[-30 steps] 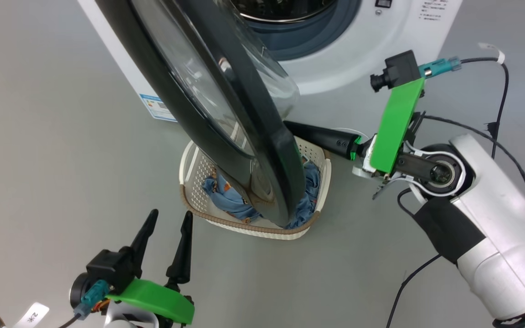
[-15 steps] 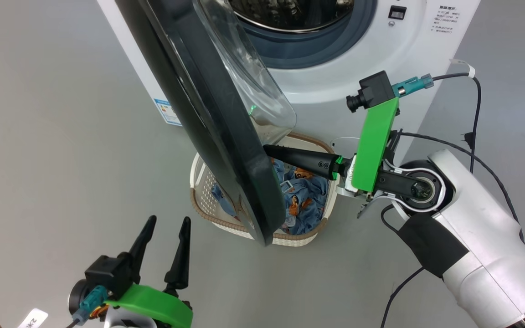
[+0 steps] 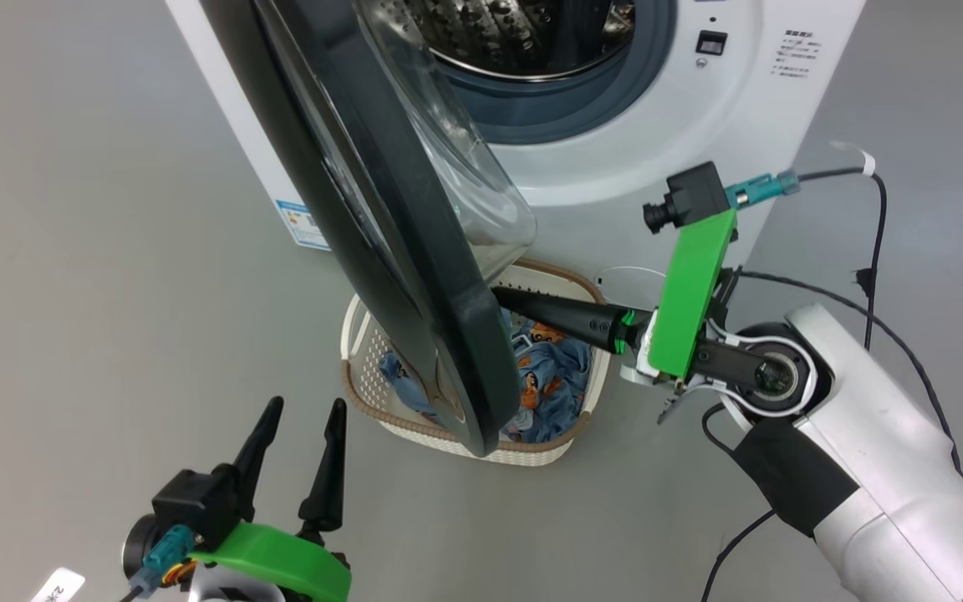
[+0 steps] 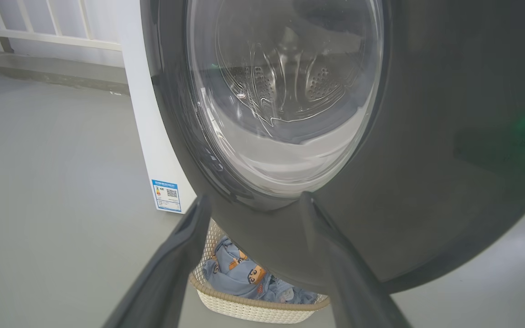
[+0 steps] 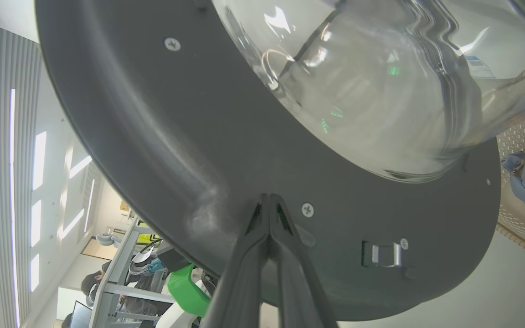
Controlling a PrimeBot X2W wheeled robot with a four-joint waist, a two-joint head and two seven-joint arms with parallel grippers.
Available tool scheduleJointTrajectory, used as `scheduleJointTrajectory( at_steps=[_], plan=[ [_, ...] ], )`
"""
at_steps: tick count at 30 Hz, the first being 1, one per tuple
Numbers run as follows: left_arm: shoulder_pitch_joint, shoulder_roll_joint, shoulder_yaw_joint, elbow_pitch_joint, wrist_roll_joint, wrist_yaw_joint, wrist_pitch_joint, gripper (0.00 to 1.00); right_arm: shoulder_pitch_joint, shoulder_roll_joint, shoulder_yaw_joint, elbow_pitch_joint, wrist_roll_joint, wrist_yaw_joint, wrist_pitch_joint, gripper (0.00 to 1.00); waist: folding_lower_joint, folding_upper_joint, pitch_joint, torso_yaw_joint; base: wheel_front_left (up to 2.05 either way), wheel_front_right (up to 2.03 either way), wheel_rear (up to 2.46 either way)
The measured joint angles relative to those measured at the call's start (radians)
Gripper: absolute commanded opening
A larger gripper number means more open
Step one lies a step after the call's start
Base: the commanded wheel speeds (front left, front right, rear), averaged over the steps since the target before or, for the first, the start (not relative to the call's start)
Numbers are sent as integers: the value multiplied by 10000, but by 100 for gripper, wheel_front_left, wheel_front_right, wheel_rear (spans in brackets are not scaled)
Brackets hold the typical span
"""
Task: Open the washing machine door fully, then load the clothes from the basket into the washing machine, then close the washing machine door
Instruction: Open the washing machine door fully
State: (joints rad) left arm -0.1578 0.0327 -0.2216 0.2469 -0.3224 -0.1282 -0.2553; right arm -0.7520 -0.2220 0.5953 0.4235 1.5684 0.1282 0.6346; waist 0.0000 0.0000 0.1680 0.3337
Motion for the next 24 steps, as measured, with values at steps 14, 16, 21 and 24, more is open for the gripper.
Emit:
scheduleJointTrajectory(
  at_steps=[14,16,21,24],
  plan=[
    [357,13,169,6,44,2,0,100,731,-508,203,-531,-408,2,-1007,100,0,0,-341,-637,0,0,0],
    [357,15,209,6,105,0,0,100,883,-621,222,-625,-416,0,-1195,100,0,0,-385,-748,0,0,0],
    [379,17,307,6,167,0,0,100,1326,-924,305,-771,-541,0,-1770,100,0,0,-489,-1032,0,0,0],
    [431,19,420,4,201,0,0,100,1542,-1095,412,-796,-602,2,-2163,100,0,0,-540,-1226,0,0,0]
  ],
)
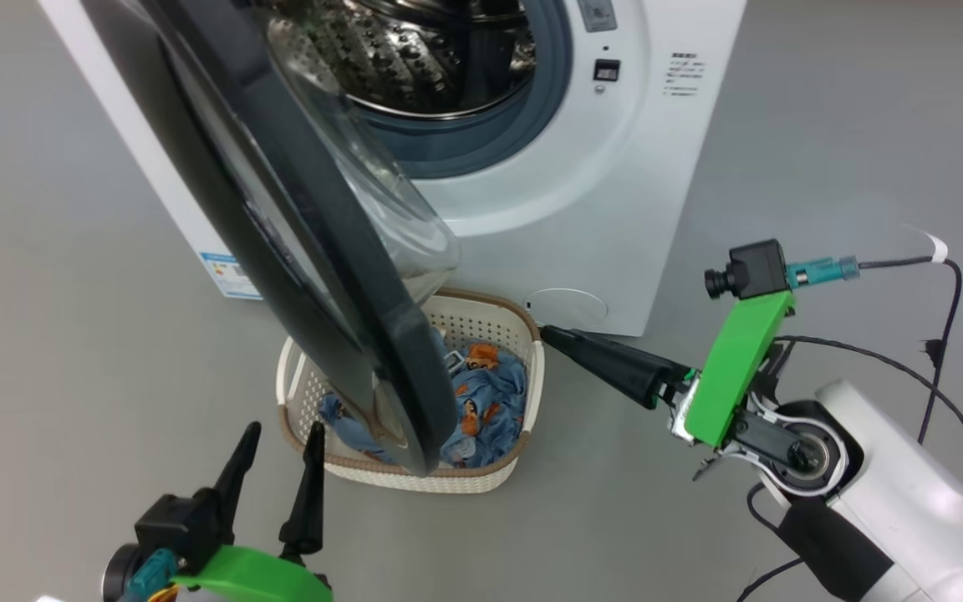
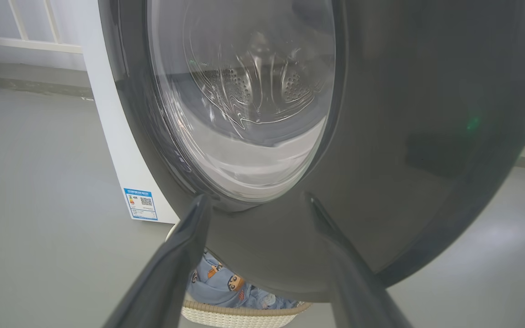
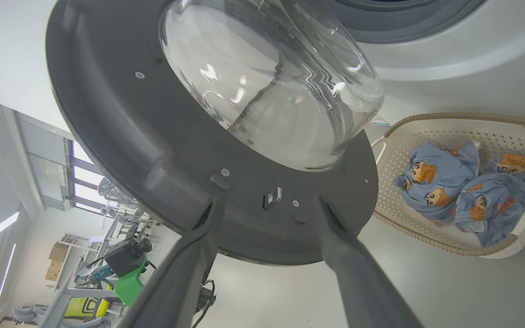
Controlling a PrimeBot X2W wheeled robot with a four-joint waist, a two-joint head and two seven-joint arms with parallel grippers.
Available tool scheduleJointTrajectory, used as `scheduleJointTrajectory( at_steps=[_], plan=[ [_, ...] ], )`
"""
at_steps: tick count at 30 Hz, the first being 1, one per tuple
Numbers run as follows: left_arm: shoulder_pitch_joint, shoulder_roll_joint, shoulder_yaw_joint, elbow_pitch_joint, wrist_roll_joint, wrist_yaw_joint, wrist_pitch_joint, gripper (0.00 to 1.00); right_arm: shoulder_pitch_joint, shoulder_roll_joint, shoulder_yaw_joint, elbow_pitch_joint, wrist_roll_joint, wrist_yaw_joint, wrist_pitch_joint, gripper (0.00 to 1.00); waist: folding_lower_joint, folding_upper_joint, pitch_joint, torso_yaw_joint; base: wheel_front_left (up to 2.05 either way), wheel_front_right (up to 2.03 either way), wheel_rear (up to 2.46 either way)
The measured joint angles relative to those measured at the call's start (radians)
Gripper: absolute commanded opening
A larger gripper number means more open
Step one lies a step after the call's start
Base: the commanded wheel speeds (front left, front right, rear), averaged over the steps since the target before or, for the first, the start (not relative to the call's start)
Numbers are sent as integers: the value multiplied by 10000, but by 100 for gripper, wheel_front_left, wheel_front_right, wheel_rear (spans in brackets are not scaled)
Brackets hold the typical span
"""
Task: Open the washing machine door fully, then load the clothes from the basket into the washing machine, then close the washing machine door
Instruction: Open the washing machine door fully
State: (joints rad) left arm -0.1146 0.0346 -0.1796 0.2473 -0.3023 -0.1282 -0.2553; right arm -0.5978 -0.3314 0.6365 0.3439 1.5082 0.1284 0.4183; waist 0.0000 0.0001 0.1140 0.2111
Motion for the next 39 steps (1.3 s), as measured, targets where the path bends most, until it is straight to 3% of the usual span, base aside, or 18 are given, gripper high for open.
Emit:
scheduleJointTrajectory(
  at_steps=[23,39],
  plan=[
    [655,136,719,-138,257,0,0,100,1901,-1453,562,-90,-174,0,-3490,100,0,0,-386,-1180,0,0,0],
    [793,138,892,-192,314,0,0,100,2482,-2134,554,529,-439,0,-6408,100,0,0,-366,-1348,0,0,0]
  ],
)
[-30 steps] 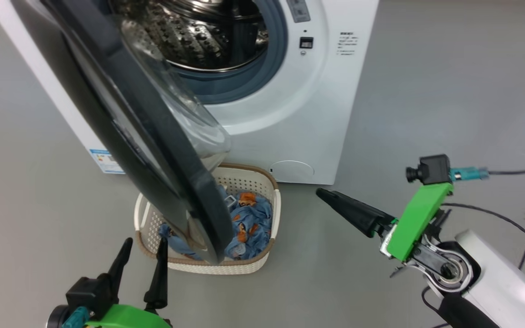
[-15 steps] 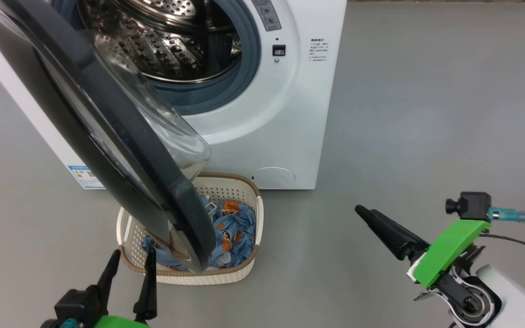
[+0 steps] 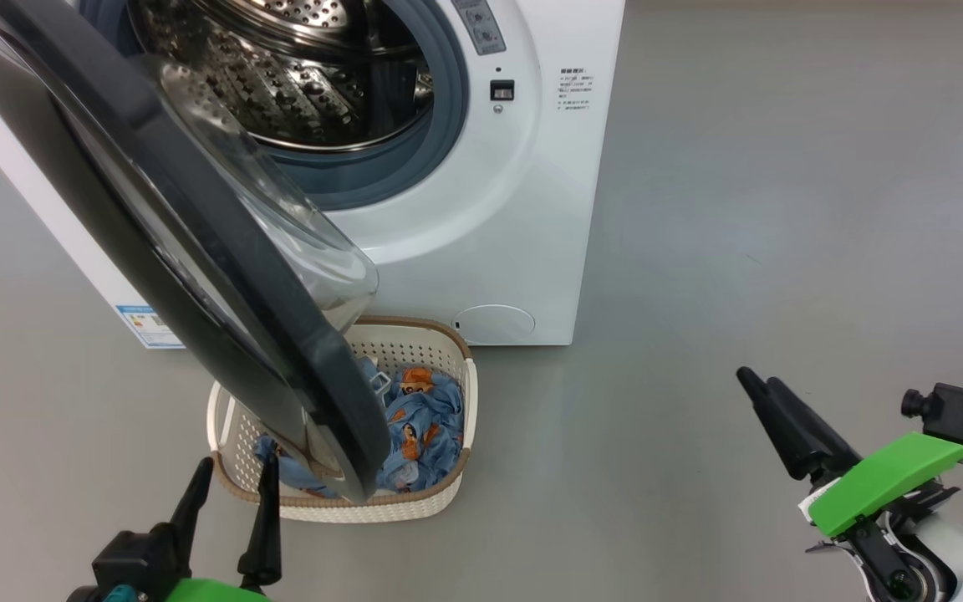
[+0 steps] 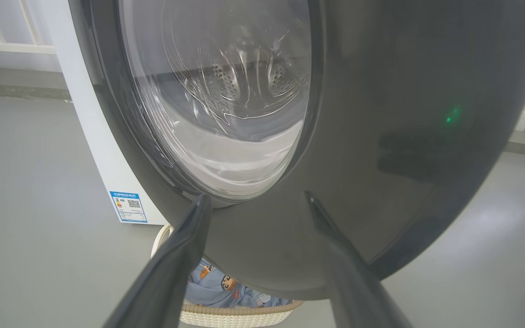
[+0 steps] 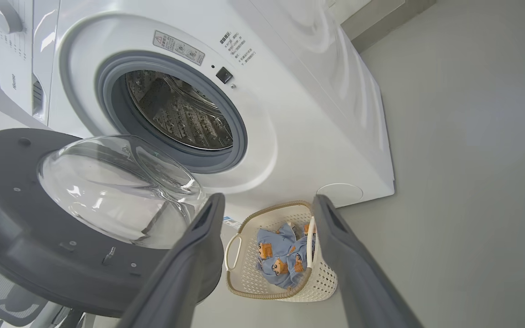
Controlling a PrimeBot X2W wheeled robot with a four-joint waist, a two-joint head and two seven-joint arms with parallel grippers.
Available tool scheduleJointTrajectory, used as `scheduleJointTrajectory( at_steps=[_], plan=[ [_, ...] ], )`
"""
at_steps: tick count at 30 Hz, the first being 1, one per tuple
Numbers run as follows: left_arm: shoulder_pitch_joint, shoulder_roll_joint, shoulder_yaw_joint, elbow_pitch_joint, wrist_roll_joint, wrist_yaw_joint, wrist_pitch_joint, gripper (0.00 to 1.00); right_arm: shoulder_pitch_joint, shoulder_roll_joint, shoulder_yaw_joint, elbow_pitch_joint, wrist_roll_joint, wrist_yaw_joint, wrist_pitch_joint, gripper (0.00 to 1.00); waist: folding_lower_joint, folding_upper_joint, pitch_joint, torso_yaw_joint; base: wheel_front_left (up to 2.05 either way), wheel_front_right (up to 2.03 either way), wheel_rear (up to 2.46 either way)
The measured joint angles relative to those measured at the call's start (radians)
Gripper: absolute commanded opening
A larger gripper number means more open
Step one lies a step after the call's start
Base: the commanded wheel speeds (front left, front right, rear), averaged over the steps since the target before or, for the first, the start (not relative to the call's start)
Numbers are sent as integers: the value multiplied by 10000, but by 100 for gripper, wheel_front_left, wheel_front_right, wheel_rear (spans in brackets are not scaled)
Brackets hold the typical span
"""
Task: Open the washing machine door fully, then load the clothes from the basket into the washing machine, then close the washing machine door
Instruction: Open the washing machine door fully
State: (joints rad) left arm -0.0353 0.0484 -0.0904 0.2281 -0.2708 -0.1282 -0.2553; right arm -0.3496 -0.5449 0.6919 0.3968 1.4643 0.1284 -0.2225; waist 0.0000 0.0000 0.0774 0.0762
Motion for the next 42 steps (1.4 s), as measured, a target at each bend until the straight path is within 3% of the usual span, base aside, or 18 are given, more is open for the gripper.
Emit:
scheduleJointTrajectory(
  at_steps=[5,9,18,28,42],
  plan=[
    [0,0,69,-2,12,0,0,100,294,-111,-207,263,-823,0,-257,100,0,0,-11,-9,0,0,0],
    [0,-2,121,-12,13,2,0,100,545,67,-1547,387,-2127,0,-259,100,0,0,-8,-49,0,0,0],
    [3,-4,194,-17,13,0,0,100,1558,949,-3488,393,-5066,0,-259,100,0,0,-60,-76,0,0,0],
    [3,-2,221,-21,13,0,0,100,2256,1768,-5296,-222,-7254,0,-261,100,0,0,-33,-21,0,0,0],
    [2,-4,259,4,10,2,0,100,2845,2336,-5818,115,-8623,0,-261,100,0,0,9,27,0,0,0]
  ],
)
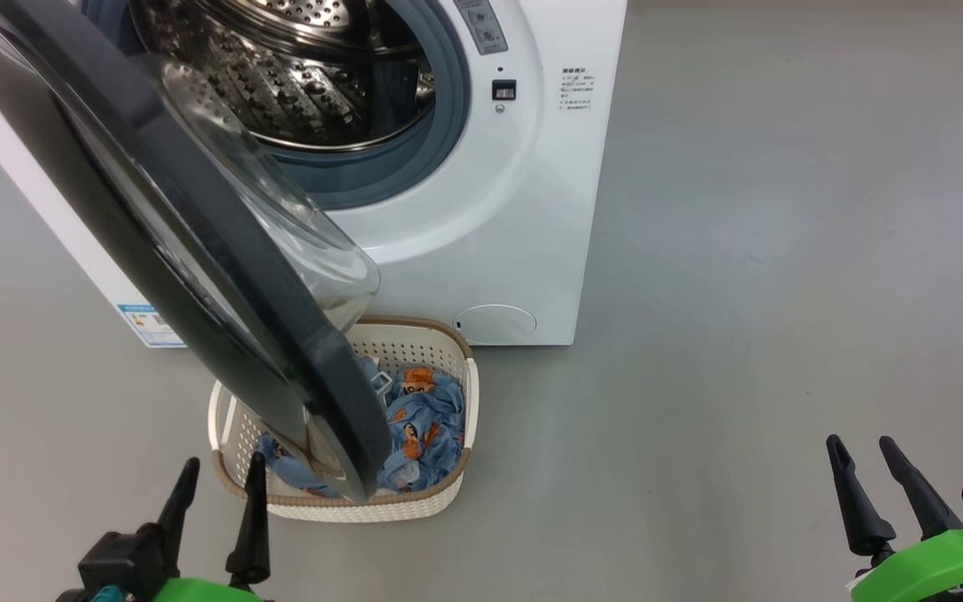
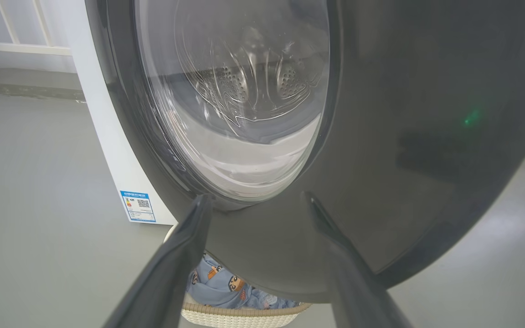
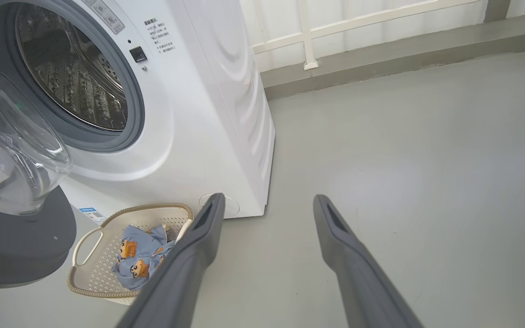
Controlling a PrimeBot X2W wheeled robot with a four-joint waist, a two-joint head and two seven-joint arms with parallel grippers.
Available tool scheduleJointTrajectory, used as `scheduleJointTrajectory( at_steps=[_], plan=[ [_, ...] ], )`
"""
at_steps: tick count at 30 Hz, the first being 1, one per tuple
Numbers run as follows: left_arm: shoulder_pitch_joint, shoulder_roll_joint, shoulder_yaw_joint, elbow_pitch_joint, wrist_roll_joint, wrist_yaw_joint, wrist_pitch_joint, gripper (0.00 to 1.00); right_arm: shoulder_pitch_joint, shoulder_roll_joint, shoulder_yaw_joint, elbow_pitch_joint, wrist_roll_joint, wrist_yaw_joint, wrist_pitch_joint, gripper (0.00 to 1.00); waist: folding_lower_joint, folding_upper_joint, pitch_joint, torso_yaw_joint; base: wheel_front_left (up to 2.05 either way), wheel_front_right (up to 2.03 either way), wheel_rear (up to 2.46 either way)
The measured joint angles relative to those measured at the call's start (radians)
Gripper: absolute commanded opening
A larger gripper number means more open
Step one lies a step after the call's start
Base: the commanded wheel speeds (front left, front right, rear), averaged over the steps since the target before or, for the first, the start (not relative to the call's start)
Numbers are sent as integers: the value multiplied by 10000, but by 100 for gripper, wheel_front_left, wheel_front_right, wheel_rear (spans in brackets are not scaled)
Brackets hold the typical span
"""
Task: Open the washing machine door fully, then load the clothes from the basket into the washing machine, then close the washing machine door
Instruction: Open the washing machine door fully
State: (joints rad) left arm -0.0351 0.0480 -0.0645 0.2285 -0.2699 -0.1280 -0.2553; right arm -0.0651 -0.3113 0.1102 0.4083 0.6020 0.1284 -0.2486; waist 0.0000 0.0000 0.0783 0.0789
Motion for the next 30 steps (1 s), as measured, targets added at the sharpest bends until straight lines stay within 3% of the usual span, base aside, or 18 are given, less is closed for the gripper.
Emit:
scheduleJointTrajectory(
  at_steps=[12,13,14,15,16,24,30],
  plan=[
    [0,-6,115,21,-109,-2,0,100,7,180,-77,109,-211,0,0,100,0,1,-91,-45,0,0,0],
    [0,-6,115,21,-109,-2,0,65,7,180,-77,109,-211,0,0,100,0,1,-91,-45,0,0,0],
    [0,-8,113,19,-123,-2,0,36,11,182,-86,111,-215,0,0,100,0,0,-99,-38,0,0,0],
    [0,-13,111,13,-165,-2,0,13,22,182,-102,111,-232,0,0,100,0,0,-107,-27,0,0,0],
    [0,-15,111,6,-207,-2,0,0,48,182,-117,107,-263,0,0,100,0,0,-114,-11,0,0,0],
    [-42,-33,408,-550,-828,0,0,0,223,232,-207,100,-295,0,0,100,0,1,-191,118,0,0,0],
    [-171,-12,807,-1787,-1246,0,-2,0,243,232,-224,105,-293,0,0,100,0,1,-268,185,0,0,0]
  ],
)
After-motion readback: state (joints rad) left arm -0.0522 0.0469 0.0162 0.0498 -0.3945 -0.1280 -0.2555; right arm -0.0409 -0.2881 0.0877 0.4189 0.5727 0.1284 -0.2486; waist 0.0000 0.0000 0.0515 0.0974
